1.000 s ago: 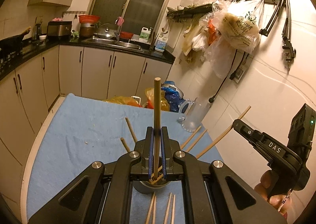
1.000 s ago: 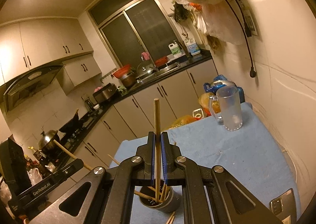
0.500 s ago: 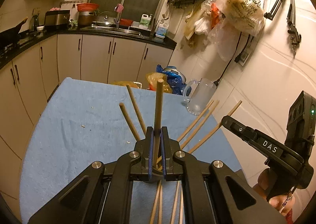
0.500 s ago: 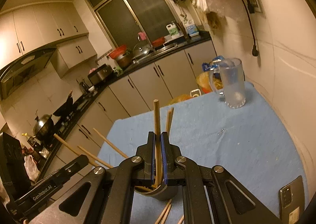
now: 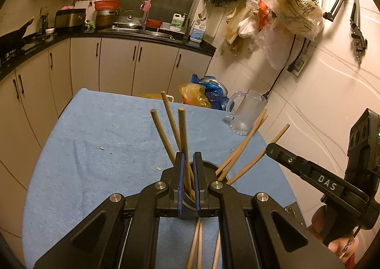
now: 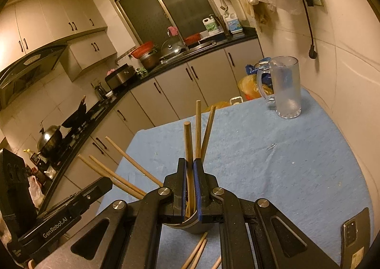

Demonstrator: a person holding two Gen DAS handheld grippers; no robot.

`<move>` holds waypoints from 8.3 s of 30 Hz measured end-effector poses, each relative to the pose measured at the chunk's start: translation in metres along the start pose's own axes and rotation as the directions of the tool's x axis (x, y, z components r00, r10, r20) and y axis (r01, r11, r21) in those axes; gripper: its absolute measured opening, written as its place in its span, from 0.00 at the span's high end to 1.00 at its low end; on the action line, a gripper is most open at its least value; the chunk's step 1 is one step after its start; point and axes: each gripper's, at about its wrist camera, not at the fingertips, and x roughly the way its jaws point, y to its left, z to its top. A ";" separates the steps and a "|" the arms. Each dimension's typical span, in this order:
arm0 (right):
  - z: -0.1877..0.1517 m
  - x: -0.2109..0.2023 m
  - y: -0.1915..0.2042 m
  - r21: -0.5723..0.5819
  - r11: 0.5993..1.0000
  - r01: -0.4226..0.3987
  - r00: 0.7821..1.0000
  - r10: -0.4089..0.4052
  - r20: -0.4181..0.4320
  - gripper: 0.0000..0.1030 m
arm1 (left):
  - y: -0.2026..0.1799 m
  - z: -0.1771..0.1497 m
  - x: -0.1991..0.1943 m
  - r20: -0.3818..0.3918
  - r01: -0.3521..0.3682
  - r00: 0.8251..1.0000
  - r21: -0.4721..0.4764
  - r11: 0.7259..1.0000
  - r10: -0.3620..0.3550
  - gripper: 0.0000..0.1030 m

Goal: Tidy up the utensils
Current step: 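Lower both held chopsticks into the black cup and open both tools, then return the left tool to grasp a chopstick while the right tool grasps another, then raise the left tool's chopstick above the black cup while the right tool carries its own there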

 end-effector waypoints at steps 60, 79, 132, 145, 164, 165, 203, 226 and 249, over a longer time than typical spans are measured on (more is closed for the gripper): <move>-0.137 -0.006 -0.051 0.114 0.989 0.098 0.962 -0.065 -0.265 0.69 | 0.026 -0.152 0.006 -0.183 -0.146 0.972 0.039 0.989 0.150 0.68; -0.144 0.033 -0.040 0.053 0.986 0.161 0.915 -0.129 -0.381 0.84 | 0.038 -0.151 0.013 -0.228 -0.124 0.966 0.009 0.992 0.122 0.68; -0.147 0.030 -0.046 -0.137 0.977 0.166 0.868 -0.211 -0.449 0.89 | -0.009 -0.163 0.056 -0.426 -0.122 0.889 0.140 0.983 0.170 0.91; -0.138 0.043 -0.050 -0.120 0.971 0.208 0.858 -0.240 -0.455 0.90 | -0.034 -0.149 0.084 -0.402 -0.117 0.897 0.184 0.976 0.183 0.93; -0.108 -0.056 -0.007 -0.066 0.997 -0.026 0.996 0.020 -0.086 0.93 | -0.035 -0.098 -0.056 -0.036 -0.042 0.998 0.074 0.996 0.045 0.94; -0.107 -0.060 -0.005 -0.069 0.997 -0.026 0.997 0.021 -0.075 0.93 | -0.036 -0.096 -0.054 -0.032 -0.043 0.998 0.075 0.996 0.045 0.94; -0.068 -0.090 0.013 -0.091 0.995 -0.036 0.996 0.042 0.073 0.93 | -0.047 -0.073 -0.060 0.015 -0.060 0.998 0.113 0.992 0.058 0.94; -0.059 -0.096 0.018 -0.098 0.994 -0.038 0.994 0.047 0.095 0.93 | -0.054 -0.071 -0.058 0.020 -0.062 0.998 0.157 0.986 0.059 0.94; -0.052 -0.104 0.020 -0.097 0.995 -0.036 0.992 0.047 0.118 0.93 | -0.059 -0.066 -0.060 0.025 -0.056 0.998 0.170 0.984 0.053 0.94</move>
